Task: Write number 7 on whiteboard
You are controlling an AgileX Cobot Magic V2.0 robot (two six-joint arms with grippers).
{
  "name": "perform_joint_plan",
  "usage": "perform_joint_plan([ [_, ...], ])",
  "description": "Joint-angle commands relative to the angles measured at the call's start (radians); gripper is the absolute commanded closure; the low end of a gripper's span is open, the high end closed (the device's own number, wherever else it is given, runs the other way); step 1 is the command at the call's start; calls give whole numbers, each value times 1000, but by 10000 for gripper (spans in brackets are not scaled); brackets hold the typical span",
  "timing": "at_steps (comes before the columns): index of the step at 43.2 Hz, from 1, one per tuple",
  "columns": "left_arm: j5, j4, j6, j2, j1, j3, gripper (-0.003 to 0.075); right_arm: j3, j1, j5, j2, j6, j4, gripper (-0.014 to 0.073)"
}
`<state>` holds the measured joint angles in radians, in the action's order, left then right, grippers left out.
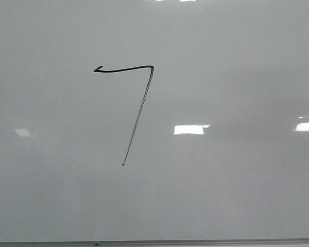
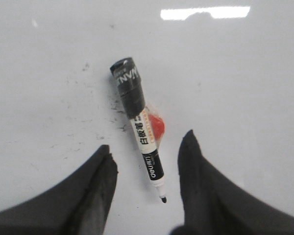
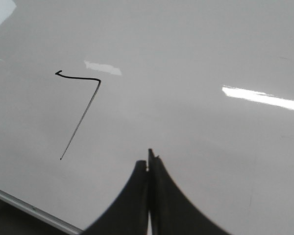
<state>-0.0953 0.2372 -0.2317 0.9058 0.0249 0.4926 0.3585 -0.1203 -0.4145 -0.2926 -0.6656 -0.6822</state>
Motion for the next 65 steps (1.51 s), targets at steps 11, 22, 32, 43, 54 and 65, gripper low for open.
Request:
perform_joint_plan([
  [11,-15,-2,-6,-535,78,-119,741,24,3,63,-6,-4,-27,664],
  [22,-113,-2,-6,-745,80,-119,741,24,3,63,-6,-4,-27,664],
  [32,-112,-2,-6,-764,80,-121,741,24,3,63,-6,-4,-27,664],
  [43,-112,-2,-6,-764,80,-121,741,24,3,63,-6,-4,-27,664],
  [54,-110,-187,232,-789,73,-135,741,24,3,63,-6,-4,-27,664],
  [65,-101,-255,284,-926,-3,-261,741,24,3,63,-6,-4,-27,664],
])
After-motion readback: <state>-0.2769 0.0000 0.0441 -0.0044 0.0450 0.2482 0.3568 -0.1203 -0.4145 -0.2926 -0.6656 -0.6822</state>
